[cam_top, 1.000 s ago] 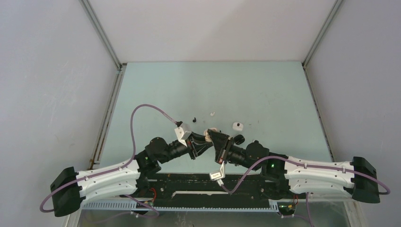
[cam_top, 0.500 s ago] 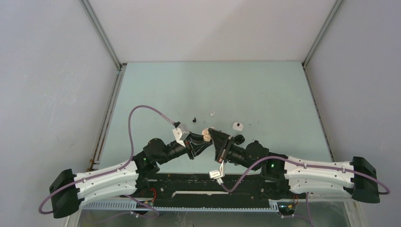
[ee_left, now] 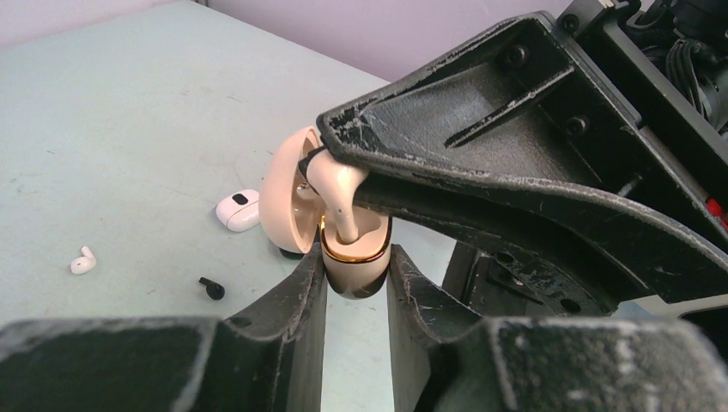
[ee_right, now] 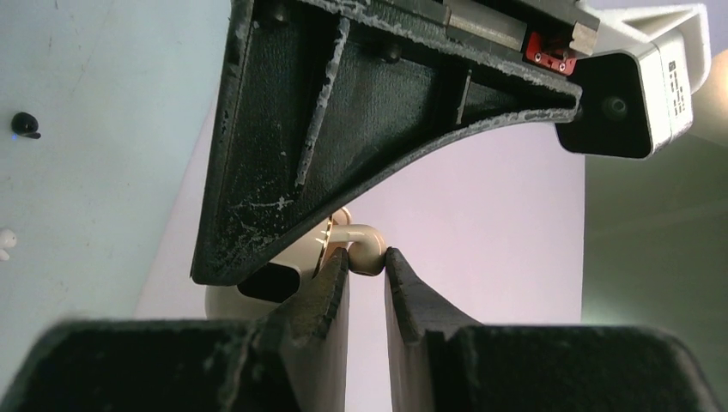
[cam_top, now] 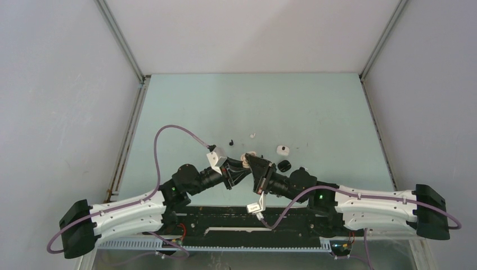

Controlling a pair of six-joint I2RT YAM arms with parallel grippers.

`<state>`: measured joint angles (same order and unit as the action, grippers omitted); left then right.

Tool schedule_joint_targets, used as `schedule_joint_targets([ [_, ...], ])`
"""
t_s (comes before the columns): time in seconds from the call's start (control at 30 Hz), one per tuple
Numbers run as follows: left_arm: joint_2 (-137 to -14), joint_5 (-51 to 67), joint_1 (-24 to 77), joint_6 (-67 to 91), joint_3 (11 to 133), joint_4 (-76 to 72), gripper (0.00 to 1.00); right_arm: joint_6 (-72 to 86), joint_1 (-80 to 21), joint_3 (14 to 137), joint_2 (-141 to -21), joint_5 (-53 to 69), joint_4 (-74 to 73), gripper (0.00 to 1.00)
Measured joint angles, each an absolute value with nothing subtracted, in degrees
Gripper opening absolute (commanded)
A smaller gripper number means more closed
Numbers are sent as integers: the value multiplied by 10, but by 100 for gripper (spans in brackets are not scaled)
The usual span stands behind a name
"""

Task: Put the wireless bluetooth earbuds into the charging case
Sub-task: Insert the left earbud into the left side groove of the charging case.

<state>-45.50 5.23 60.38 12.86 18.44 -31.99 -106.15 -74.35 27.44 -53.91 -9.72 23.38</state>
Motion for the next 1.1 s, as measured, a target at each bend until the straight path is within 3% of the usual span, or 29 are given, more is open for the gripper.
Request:
schedule_joint_targets([
  [0.77,-437,48,605,124,169,-322,0,-1070,-752,274,-547,-95,232,0],
  [1.0,-437,48,605,124,167,-322,0,-1076,-755,275,-550,-95,232,11],
  [1.07,-436,48,605,124,166,-323,0,-1077,-756,275,-553,-98,232,23],
  [1.1,-436,48,605,124,166,-323,0,-1078,-756,275,-553,-99,233,25],
])
